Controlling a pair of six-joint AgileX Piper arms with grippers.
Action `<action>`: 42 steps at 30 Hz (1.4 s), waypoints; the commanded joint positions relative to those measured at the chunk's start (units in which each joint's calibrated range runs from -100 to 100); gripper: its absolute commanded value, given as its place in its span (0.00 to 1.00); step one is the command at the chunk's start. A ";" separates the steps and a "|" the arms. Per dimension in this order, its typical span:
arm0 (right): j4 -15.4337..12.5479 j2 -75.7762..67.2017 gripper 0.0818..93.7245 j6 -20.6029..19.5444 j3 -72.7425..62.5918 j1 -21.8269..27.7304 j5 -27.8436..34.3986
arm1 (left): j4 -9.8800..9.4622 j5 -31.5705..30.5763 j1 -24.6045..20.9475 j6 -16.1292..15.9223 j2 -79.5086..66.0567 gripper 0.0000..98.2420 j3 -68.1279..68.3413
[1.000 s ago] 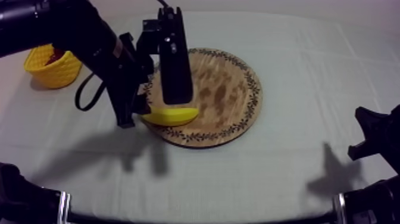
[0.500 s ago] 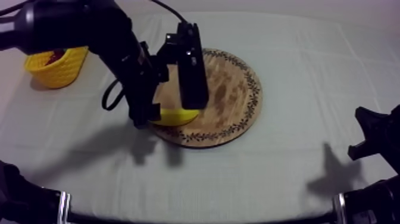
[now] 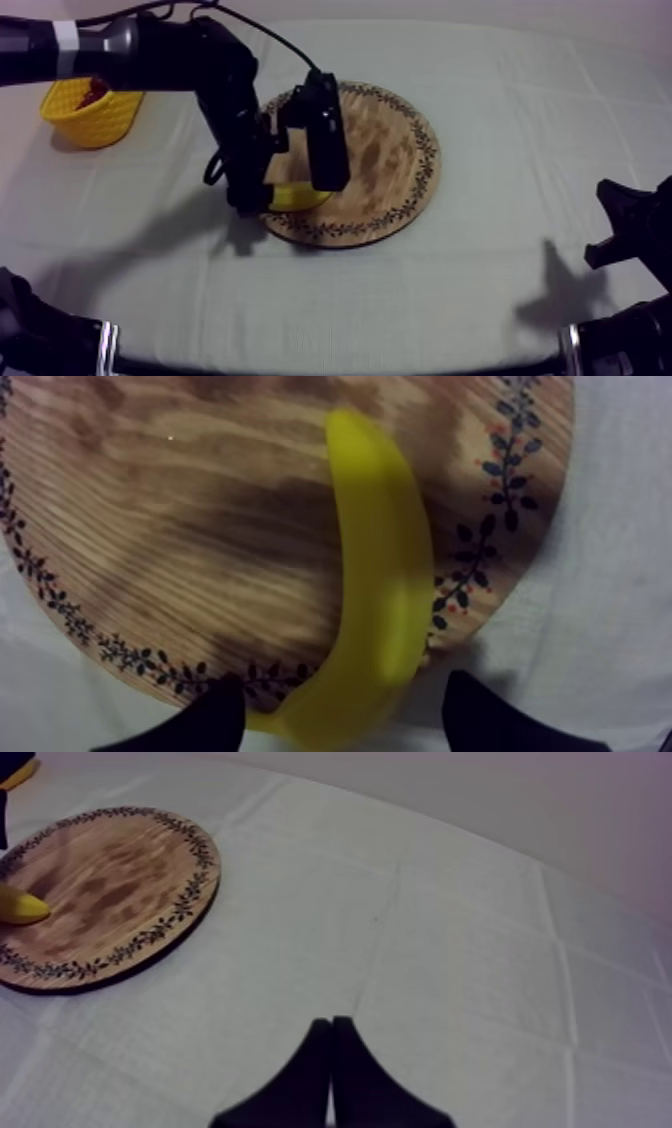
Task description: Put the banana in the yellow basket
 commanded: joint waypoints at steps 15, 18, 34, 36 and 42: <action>0.00 0.03 0.00 0.00 -0.03 0.01 0.01 | 0.66 -0.78 0.54 -0.72 5.77 0.51 -2.73; 0.00 0.03 0.00 0.00 -0.03 0.01 0.01 | 0.77 -0.78 0.58 -0.72 6.07 0.36 -2.95; 0.00 0.03 0.00 0.00 -0.03 0.01 0.01 | 0.12 6.71 -3.57 0.26 -7.69 0.07 -6.02; 0.00 0.03 0.00 0.00 -0.03 0.01 0.01 | -0.20 8.66 -4.63 0.34 -10.07 0.06 -7.70; 0.00 0.03 0.00 0.00 -0.03 0.01 0.01 | -0.51 12.15 -9.23 0.55 -16.79 0.07 -12.87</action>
